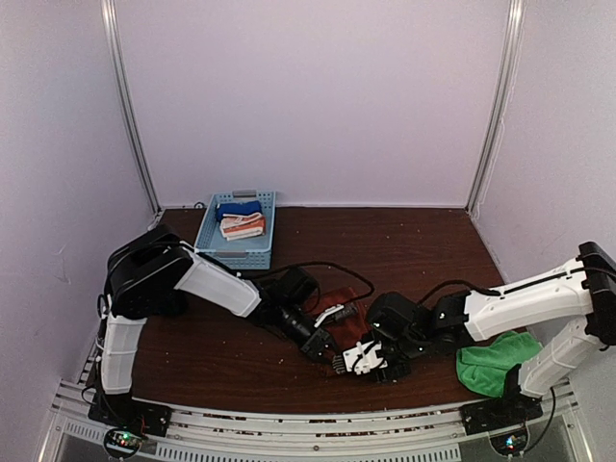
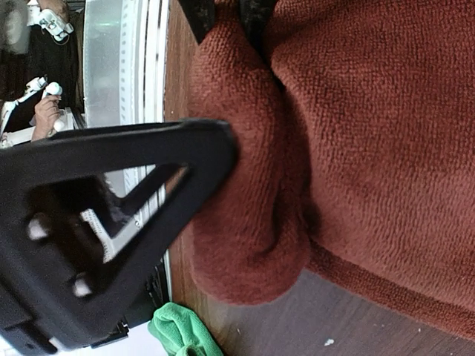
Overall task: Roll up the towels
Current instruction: Roll the towel at the center of the board.
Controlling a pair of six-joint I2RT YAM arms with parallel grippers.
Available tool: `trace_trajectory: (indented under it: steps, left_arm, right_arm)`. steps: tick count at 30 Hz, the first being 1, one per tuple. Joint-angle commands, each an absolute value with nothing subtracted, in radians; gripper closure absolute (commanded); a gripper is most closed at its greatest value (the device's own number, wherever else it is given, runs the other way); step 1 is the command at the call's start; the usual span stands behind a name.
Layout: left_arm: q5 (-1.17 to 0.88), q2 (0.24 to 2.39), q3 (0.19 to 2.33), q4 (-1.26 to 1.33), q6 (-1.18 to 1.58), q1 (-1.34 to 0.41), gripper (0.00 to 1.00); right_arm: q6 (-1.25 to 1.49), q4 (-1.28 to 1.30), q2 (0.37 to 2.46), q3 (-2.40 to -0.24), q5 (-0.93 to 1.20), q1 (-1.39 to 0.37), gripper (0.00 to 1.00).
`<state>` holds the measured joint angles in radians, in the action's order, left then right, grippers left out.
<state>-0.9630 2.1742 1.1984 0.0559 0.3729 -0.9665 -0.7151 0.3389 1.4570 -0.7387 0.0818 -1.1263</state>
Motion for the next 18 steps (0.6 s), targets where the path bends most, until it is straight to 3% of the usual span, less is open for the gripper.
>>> trace_trajectory:
  steps: [1,6,12,15,18]
  left_arm:
    - [-0.853,2.257,1.144,-0.074,0.362,-0.979,0.91]
    - [-0.826,2.228,1.151,-0.111,0.319,-0.979,0.8]
    - [-0.747,2.152,1.137,-0.194,0.234,-0.977,0.73]
    - [-0.703,2.123,1.127,-0.209,0.227,-0.971,0.7]
    - [-0.605,2.033,1.089,-0.211,0.235,-0.956,0.61]
  right_arm:
    - [-0.728,0.267,1.511,-0.73,0.015,-1.134,0.53]
    - [-0.743,0.262,1.52,-0.724,0.004,-1.135,0.63]
    - [-0.783,0.25,1.566,-0.727,-0.01,-1.134,0.67]
    - [-0.788,0.3,1.623,-0.766,0.014,-1.132,0.77]
    - [-0.768,0.381,1.641,-0.816,0.081,-1.131,0.82]
